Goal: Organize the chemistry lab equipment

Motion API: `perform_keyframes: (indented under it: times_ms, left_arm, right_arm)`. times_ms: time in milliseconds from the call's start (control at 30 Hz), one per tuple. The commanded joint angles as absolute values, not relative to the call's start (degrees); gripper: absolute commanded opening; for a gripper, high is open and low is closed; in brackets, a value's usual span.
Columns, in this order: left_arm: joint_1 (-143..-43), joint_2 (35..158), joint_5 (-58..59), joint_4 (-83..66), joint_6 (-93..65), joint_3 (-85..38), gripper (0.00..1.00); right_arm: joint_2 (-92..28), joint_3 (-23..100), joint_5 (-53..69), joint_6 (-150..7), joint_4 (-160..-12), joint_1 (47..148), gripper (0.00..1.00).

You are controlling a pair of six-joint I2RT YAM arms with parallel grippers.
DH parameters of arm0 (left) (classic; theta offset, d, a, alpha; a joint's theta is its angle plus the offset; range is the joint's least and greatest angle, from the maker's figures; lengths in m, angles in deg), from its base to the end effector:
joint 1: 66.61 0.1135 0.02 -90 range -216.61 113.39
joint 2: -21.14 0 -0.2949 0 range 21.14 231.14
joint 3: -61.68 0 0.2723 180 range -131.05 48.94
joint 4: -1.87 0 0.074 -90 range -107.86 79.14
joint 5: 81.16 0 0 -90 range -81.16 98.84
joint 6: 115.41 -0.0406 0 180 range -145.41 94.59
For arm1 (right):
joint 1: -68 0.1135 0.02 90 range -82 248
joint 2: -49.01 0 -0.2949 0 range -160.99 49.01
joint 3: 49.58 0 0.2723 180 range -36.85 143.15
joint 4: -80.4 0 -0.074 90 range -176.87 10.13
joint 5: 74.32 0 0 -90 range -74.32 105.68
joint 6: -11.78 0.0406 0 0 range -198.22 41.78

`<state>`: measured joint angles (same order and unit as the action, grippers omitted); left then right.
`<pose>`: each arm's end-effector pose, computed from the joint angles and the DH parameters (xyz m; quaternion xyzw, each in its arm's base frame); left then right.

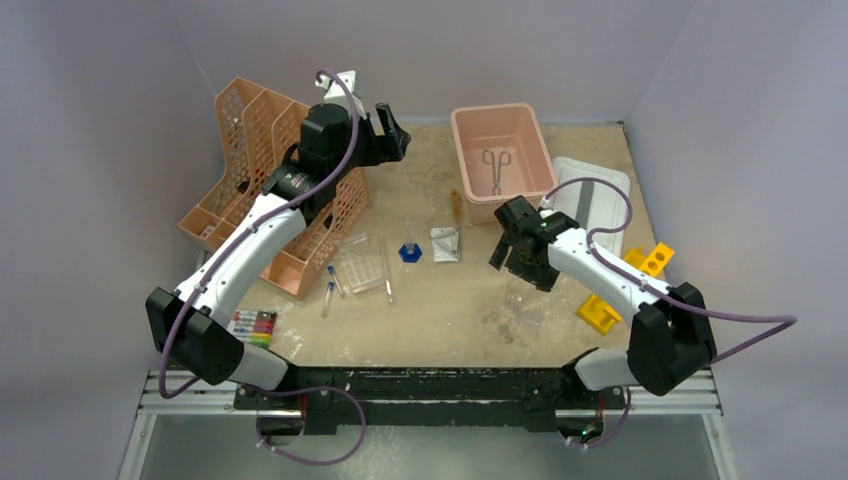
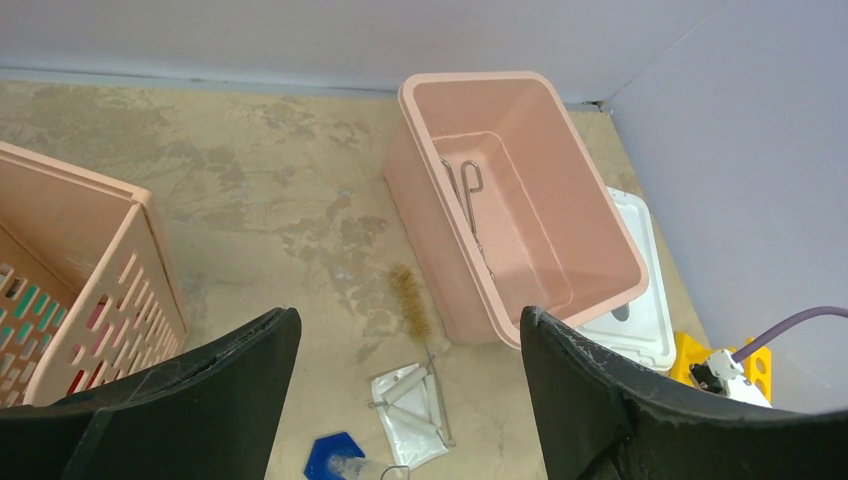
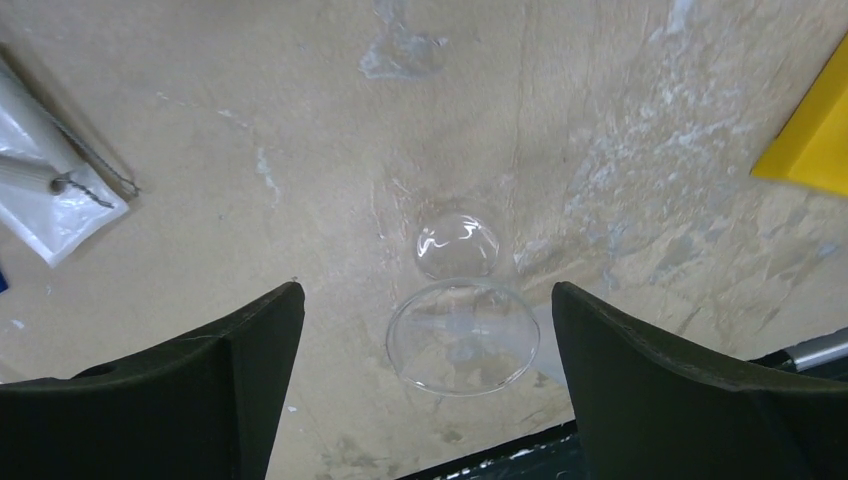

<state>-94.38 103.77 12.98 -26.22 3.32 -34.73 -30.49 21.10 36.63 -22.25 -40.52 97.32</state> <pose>0.3178 -0.1640 0.4425 -0.0288 0.7889 -0.2651 0.5536 0.2490 0.1232 0.2580 0.2563 0.9311 -0.0036 0.2595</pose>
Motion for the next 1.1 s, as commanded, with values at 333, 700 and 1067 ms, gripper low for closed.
perform_keyframes:
  times_ms: [333,700,1067]
  left_arm:
    - [-94.12,100.91,12.40,-23.41,3.50,-32.73,0.80]
    - [-94.12,100.41,12.86,-23.61,3.33,-32.66,0.80]
    - [-94.12,100.13,13.15,-23.69,3.15,-32.22,0.80]
  right_arm:
    - [-31.09,14.86,34.57,-11.18,-45.44,97.59,0.83]
    - [-32.00,15.96,34.72,-14.82,-44.47,97.62,0.77]
    - [-32.19,15.97,31.82,-16.59,-43.86,97.62,0.70]
